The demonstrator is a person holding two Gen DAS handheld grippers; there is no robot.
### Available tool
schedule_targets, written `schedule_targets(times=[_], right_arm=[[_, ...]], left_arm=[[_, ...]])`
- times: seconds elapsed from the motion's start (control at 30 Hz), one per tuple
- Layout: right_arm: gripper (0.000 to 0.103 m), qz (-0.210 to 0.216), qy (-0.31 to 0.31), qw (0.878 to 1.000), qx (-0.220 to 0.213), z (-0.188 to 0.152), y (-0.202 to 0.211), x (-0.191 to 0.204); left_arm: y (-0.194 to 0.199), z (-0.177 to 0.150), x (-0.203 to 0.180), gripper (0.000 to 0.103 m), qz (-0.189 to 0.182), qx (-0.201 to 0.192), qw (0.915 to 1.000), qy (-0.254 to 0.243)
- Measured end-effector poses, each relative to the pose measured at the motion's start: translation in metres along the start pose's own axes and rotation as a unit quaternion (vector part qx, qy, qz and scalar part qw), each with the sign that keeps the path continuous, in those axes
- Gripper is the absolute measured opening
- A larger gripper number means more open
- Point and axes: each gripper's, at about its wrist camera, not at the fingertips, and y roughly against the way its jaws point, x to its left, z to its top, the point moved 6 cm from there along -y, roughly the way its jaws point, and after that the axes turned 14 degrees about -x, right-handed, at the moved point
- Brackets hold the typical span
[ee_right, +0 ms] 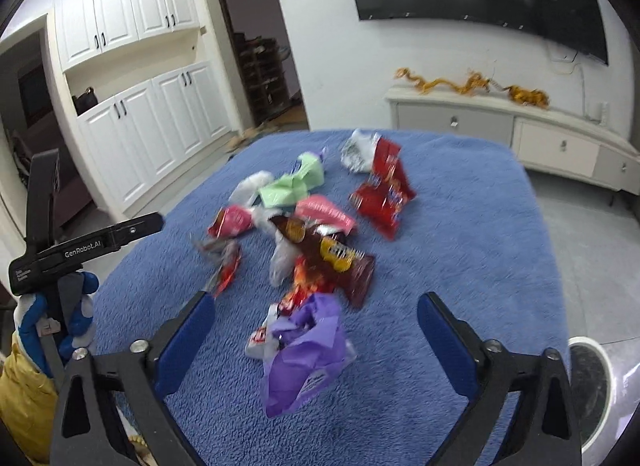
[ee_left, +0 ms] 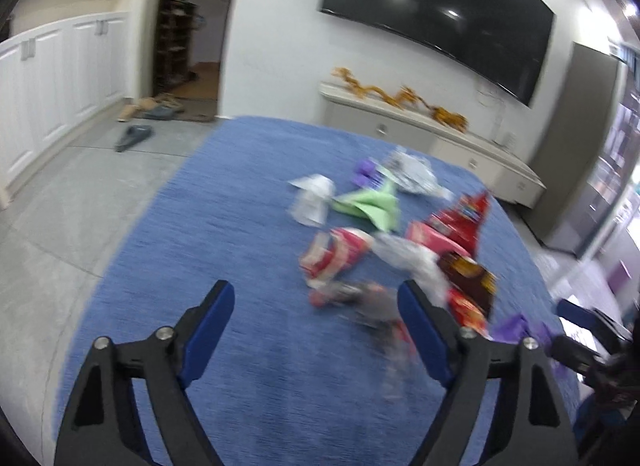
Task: Collect trash
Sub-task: 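Grasp the clear plastic bag with the left gripper while the right grasps the purple wrapper, then carry both items to the trash bin and open both grippers over it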
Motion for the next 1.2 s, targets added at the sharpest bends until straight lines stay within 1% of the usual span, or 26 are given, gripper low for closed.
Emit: schedule_targets(times=[0.03, 0.1, 0.13, 0.17, 0.23, 0.27, 0.33, 0.37, 0.4, 0.43, 0.47, 0.5, 0.6, 0.7, 0.8, 0.93, 1.07, 1.1, 1.17, 1.2], right_arm=[[0.091, 0.003, -0.003, 1.000, 0.008, -0.004, -0.005, -0.001], [0.073, 0.006, -0.013, 1.000, 0.025, -0.012, -0.012, -0.005], [0.068, 0.008, -0.019, 0.999, 0.032, -0.014, -0.010, -0.008], [0.060, 0.009, -0.024, 0.999, 0.037, -0.017, -0.011, -0.010], [0.057, 0.009, -0.030, 0.998, 0.046, -0.022, -0.015, -0.014], [0.055, 0.008, -0.030, 0.998, 0.049, -0.024, -0.015, -0.015], [0.048, 0.003, -0.029, 0.998, 0.052, -0.027, -0.016, -0.018], [0.044, 0.004, -0.034, 0.998, 0.050, -0.027, -0.016, -0.020], [0.039, 0.008, -0.043, 0.998, 0.047, -0.028, -0.016, -0.023], [0.037, 0.011, -0.046, 0.998, 0.045, -0.028, -0.015, -0.024], [0.031, 0.013, -0.046, 0.998, 0.042, -0.027, -0.016, -0.025], [0.030, 0.014, -0.047, 0.998, 0.040, -0.026, -0.015, -0.025], [0.026, 0.020, -0.045, 0.998, 0.036, -0.025, -0.013, -0.024], [0.025, 0.020, -0.039, 0.999, 0.026, -0.021, -0.006, -0.022], [0.024, 0.022, -0.046, 0.999, 0.007, -0.013, 0.005, -0.025], [0.024, 0.019, -0.057, 0.998, -0.025, 0.000, 0.026, -0.033], [0.024, -0.009, -0.070, 0.995, -0.069, 0.018, 0.057, -0.063], [0.024, -0.022, -0.076, 0.994, -0.081, 0.021, 0.068, -0.076], [0.024, -0.049, -0.088, 0.990, -0.098, 0.027, 0.088, -0.103], [0.024, -0.066, -0.095, 0.988, -0.106, 0.028, 0.100, -0.119]], left_arm=[[-0.003, -0.003, -0.007, 0.076, -0.011, 0.007, 0.9999, -0.004], [-0.011, -0.013, -0.023, 0.071, -0.027, 0.025, 0.9992, -0.014], [-0.014, -0.018, -0.028, 0.069, -0.031, 0.031, 0.9989, -0.017], [-0.019, -0.023, -0.033, 0.066, -0.035, 0.039, 0.9984, -0.020], [-0.030, -0.032, -0.039, 0.054, -0.035, 0.056, 0.9975, -0.023], [-0.037, -0.038, -0.040, 0.050, -0.033, 0.069, 0.9968, -0.024], [-0.045, -0.046, -0.041, 0.034, -0.029, 0.086, 0.9956, -0.024], [-0.048, -0.050, -0.042, 0.033, -0.031, 0.091, 0.9951, -0.024], [-0.049, -0.051, -0.044, 0.029, -0.032, 0.090, 0.9951, -0.026], [-0.047, -0.051, -0.045, 0.021, -0.031, 0.088, 0.9952, -0.031], [-0.045, -0.051, -0.049, 0.017, -0.037, 0.085, 0.9950, -0.037], [-0.043, -0.051, -0.052, 0.012, -0.038, 0.084, 0.9949, -0.042], [-0.040, -0.049, -0.060, 0.006, -0.038, 0.080, 0.9948, -0.050], [-0.028, -0.037, -0.063, 0.004, -0.038, 0.063, 0.9959, -0.053], [-0.013, -0.021, -0.065, 0.004, -0.035, 0.044, 0.9969, -0.054], [0.000, -0.002, -0.087, 0.004, -0.042, 0.024, 0.9959, -0.077], [0.008, 0.019, -0.140, 0.004, -0.088, 0.011, 0.9904, -0.107], [0.007, 0.024, -0.164, 0.004, -0.108, 0.009, 0.9869, -0.119], [0.003, 0.026, -0.199, 0.004, -0.138, 0.012, 0.9811, -0.135], [0.000, 0.025, -0.224, 0.004, -0.159, 0.015, 0.9761, -0.148]])
